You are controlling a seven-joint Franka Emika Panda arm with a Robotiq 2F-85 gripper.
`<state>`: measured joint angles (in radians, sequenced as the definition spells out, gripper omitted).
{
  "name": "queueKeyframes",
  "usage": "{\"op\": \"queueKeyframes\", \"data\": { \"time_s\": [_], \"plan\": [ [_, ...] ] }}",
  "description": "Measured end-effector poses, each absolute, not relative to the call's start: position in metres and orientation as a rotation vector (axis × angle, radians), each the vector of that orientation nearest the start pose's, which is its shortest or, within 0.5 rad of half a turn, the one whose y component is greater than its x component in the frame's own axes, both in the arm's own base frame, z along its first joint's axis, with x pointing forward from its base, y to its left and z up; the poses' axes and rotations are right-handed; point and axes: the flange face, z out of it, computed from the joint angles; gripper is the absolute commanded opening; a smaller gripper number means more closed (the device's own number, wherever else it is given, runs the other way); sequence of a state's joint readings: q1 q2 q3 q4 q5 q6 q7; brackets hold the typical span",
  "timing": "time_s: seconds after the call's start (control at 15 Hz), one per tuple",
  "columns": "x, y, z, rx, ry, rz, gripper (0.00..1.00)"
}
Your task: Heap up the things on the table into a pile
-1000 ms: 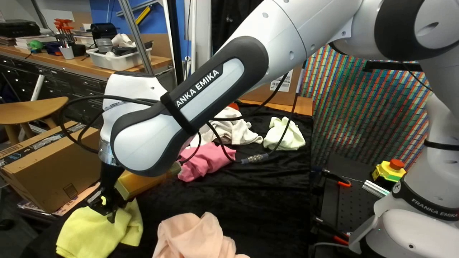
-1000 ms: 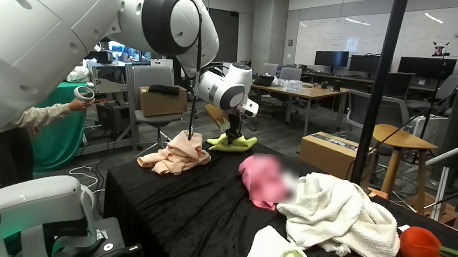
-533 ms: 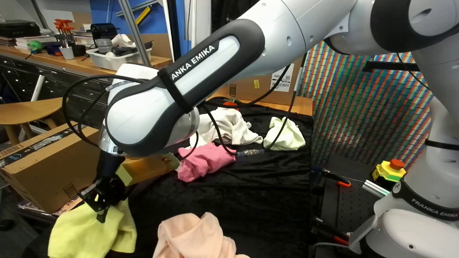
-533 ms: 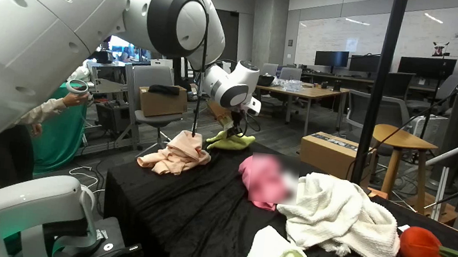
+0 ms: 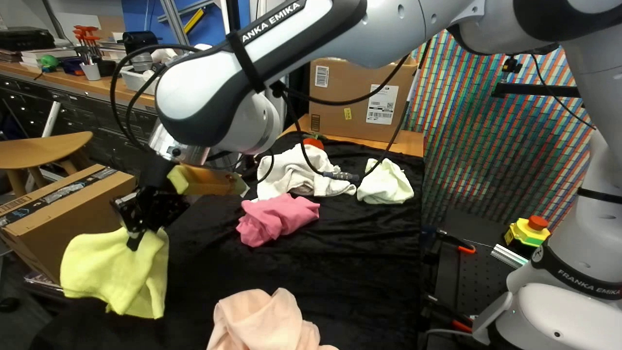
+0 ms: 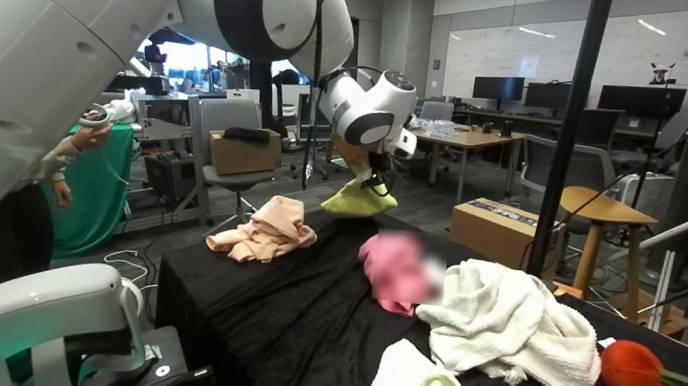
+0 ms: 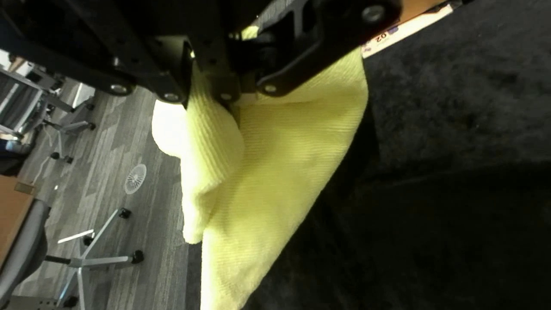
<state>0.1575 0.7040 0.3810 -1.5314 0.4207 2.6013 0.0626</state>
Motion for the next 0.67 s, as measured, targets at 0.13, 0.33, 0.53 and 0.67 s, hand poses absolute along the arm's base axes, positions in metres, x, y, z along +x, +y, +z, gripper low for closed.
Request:
{"op": "queueKeyframes", "data": {
  "time_s": [0.13, 0.33, 0.53, 0.67],
  "plan": [
    [0.671, 0.3, 0.321, -2.512, 0.005, -0.311, 0.06],
    [0.672, 0.261, 0.341, -2.495, 0.046, -0.355, 0.06],
    [0.667, 0.223, 0.355, -2.488, 0.075, -0.388, 0.06],
    [0.66, 0.203, 0.361, -2.485, 0.085, -0.402, 0.06]
  ]
}}
